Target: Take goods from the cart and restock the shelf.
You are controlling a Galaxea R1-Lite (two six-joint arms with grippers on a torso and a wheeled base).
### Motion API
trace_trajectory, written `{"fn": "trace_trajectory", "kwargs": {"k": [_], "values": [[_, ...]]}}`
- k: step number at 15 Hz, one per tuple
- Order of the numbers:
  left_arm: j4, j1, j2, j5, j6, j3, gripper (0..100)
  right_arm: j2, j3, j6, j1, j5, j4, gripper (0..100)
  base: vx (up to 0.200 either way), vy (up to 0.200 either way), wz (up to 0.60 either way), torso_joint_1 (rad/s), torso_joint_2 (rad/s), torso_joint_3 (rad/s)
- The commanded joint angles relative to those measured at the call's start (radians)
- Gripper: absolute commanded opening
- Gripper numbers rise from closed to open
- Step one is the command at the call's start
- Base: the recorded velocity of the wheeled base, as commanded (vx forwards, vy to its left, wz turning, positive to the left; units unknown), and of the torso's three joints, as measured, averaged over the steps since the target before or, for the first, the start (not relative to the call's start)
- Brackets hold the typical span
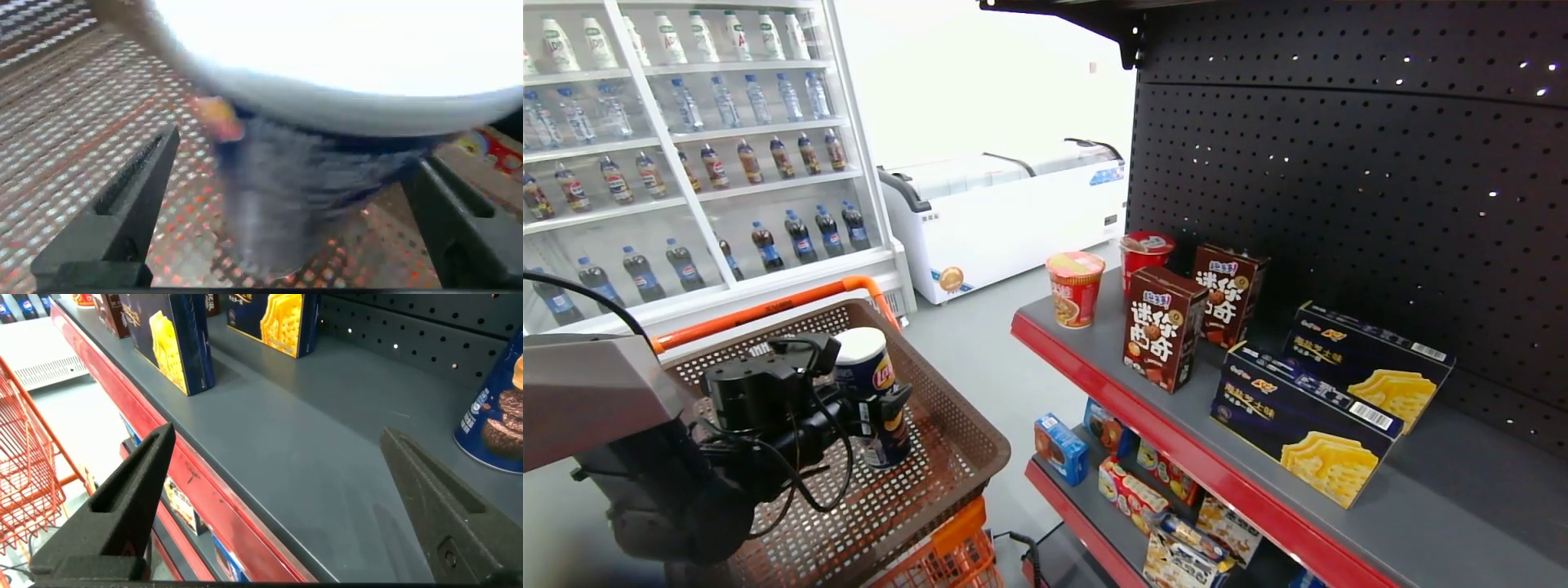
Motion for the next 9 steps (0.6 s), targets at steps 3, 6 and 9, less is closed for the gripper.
{"fn": "trace_trajectory", "kwargs": {"k": [3,6,9], "values": [[0.006,-0.021,0.032,-0.007,-0.002,-0.039,100,0.0,0.0,-0.001,0.0,0.0,0.0,100,0.0,0.0,0.0,0.0,0.0,0.0],[0.006,-0.019,0.047,-0.007,0.0,-0.042,100,0.0,0.0,-0.001,0.0,0.0,0.0,100,0.0,0.0,0.0,0.0,0.0,0.0],[0.02,-0.019,0.058,0.001,-0.003,-0.079,0,0.0,0.0,-0.001,0.0,0.0,0.0,100,0.0,0.0,0.0,0.0,0.0,0.0]]}}
